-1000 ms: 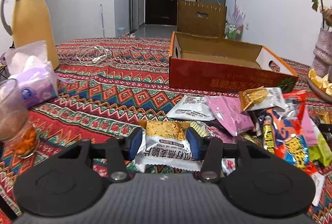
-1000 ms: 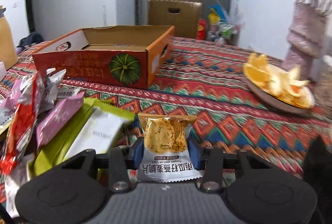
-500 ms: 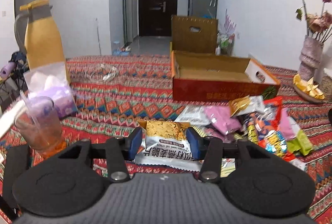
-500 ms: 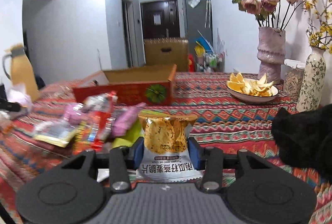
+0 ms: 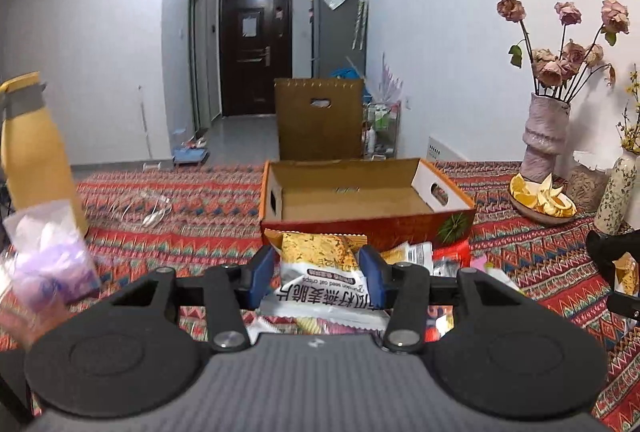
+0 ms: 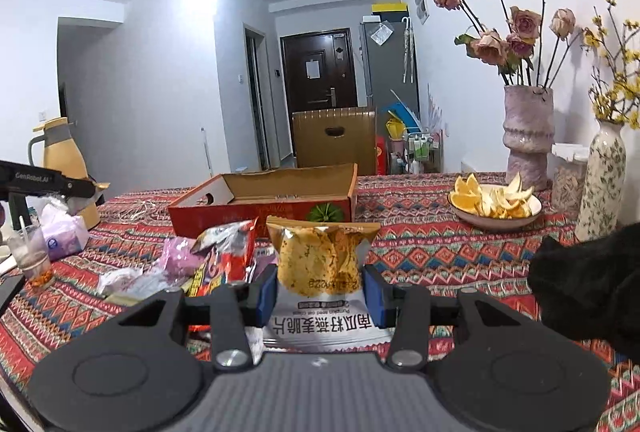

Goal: Organize snacks
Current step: 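Carry both held packets up and over the open orange box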

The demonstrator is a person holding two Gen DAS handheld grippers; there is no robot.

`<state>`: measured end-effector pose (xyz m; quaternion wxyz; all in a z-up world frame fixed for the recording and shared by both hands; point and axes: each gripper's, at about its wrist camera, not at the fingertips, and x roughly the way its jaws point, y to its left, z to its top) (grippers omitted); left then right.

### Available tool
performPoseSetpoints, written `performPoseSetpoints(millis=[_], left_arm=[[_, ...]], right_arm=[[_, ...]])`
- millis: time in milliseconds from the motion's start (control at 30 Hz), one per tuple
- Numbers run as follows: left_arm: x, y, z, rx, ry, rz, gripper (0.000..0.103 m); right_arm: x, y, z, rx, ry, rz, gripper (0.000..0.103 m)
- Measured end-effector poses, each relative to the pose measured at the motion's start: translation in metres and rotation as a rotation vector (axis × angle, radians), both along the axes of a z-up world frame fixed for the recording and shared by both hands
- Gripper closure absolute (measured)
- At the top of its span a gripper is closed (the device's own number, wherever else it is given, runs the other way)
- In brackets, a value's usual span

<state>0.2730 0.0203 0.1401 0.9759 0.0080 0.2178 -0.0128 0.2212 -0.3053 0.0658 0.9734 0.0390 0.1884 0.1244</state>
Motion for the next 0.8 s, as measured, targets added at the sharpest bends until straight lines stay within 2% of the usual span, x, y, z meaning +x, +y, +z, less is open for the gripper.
performPoseSetpoints(millis=[367,600,800], left_arm=[[0.082,0.007,-0.001,-0.029,0.003,-0.007,0.055],[0.139,0.021,0.004,-0.016,-0.029,0.025,0.055],[0.204,0.037,0.000,-0.045,-0.004,0.052,0.055]], right_arm=[[0.080,0.005,0.026,-0.041,-0.033,0.005,0.059],[0.160,0.020,0.046,-0.079,-0.037,0.052,0.059],[0.229,0.045,0.055,-0.114,-0.038,0.097,0.059]])
